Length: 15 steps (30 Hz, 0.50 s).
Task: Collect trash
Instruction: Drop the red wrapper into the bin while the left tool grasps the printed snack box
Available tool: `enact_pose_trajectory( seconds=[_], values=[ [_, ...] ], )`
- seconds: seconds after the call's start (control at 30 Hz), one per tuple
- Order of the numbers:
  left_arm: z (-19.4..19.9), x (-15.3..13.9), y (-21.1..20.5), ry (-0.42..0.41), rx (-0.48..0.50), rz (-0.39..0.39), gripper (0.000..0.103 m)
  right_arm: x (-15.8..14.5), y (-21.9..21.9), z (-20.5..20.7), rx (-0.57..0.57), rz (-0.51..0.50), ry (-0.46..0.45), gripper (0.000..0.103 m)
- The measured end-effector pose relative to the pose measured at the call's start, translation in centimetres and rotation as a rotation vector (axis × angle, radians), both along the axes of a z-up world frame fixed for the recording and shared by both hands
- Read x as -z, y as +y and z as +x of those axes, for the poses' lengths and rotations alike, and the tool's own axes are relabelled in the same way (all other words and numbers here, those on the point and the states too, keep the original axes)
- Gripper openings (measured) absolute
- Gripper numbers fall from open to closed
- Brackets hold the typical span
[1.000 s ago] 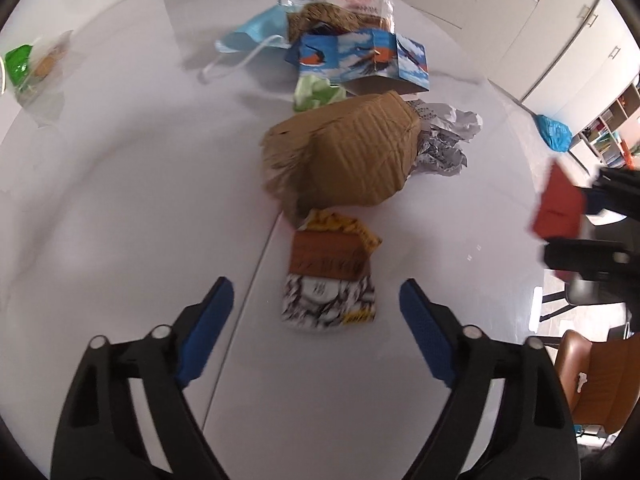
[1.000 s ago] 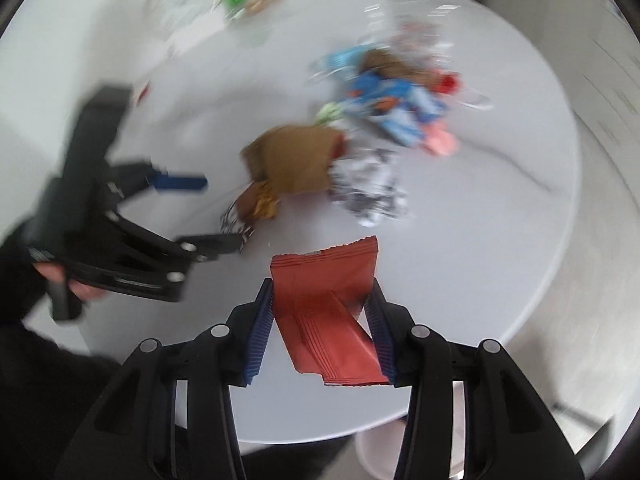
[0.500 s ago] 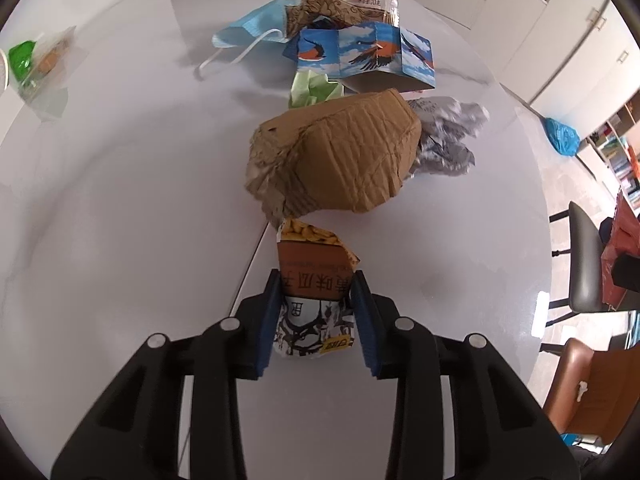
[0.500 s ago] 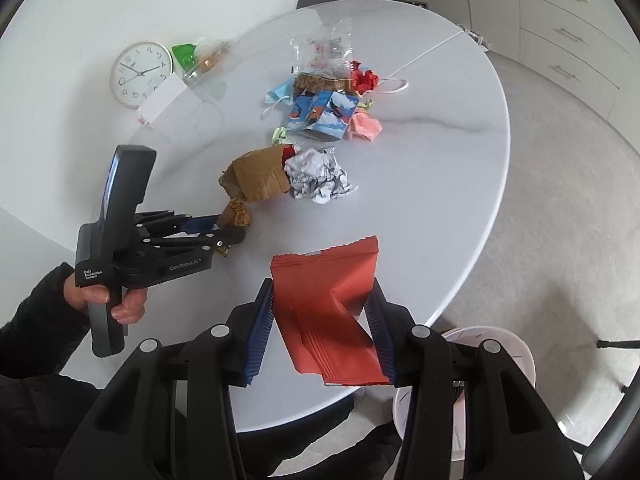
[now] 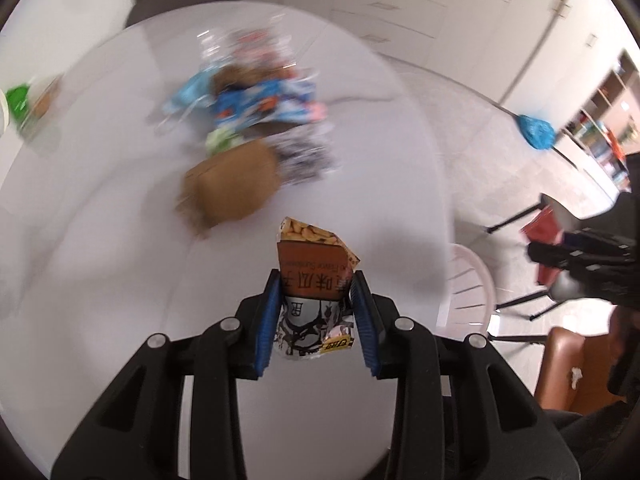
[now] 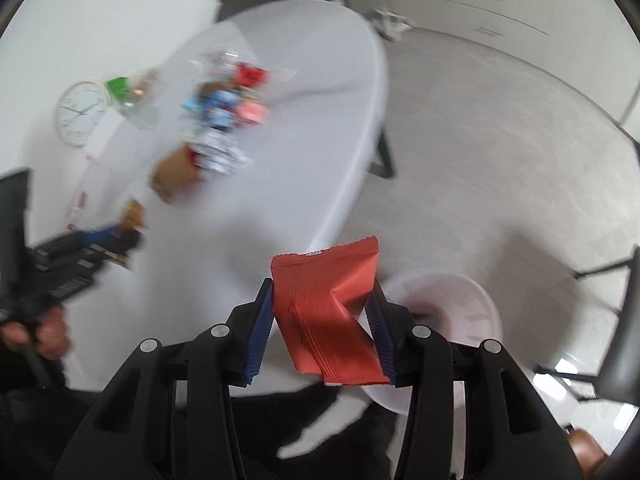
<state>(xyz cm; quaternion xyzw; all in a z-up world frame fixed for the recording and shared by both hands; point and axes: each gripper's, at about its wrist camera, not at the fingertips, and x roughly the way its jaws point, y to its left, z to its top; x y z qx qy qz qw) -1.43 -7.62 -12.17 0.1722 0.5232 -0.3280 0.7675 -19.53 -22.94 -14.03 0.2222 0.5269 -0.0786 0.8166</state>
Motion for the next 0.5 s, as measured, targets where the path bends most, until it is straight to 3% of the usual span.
enact_pose_trajectory(
  seconds=[0.27,0.33,0.4,0.5],
  values=[
    [-4.8,-1.0,-6.0,-0.015,0.166,-0.008,0.035,6.3,-3.2,-4.2,0.058,0.007,0.135,0.048],
    [-5.7,-0.8,-7.1,-0.009,0.195,-0.006,0.035,7.8,-3.7,-4.7,0.065,0.006,0.162,0.061],
    [-6.4,-0.5,-8.1,0.001,0.218,0.000,0.035,8.7,-4.2,-5.2,0.090,-0.012,0.183,0.080],
    [-7.7,0.0,-9.6,0.018,0.255,0.012,0.035,8.9,-5.3,-6.2,0.125,-0.015,0.191,0.087]
  ],
)
